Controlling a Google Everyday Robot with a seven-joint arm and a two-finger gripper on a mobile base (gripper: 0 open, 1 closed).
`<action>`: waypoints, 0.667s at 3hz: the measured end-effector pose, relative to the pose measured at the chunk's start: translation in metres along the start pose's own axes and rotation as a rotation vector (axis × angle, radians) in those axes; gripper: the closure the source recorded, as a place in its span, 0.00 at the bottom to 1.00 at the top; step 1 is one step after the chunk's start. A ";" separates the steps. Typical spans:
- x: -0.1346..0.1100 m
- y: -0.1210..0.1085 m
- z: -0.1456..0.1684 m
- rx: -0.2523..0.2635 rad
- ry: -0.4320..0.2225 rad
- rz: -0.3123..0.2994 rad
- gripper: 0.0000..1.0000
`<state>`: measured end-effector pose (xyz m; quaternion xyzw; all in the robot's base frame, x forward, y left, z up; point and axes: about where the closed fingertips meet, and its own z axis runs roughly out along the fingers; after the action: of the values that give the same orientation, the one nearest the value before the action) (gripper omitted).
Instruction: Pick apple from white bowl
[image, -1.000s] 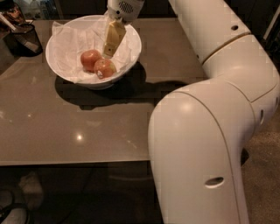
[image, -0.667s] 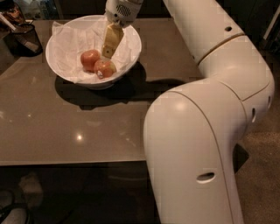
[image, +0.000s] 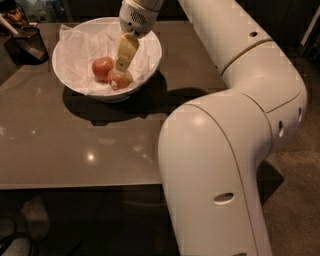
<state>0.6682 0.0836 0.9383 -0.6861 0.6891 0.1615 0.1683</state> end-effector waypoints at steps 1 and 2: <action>0.000 -0.001 0.005 -0.007 0.008 0.008 0.34; -0.001 -0.003 0.010 -0.014 0.012 0.012 0.35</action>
Offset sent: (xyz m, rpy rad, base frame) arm -0.0236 -0.0201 -0.0089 -0.1129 0.1325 0.0469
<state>0.6712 0.0892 0.9301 -0.6842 0.6930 0.1630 0.1584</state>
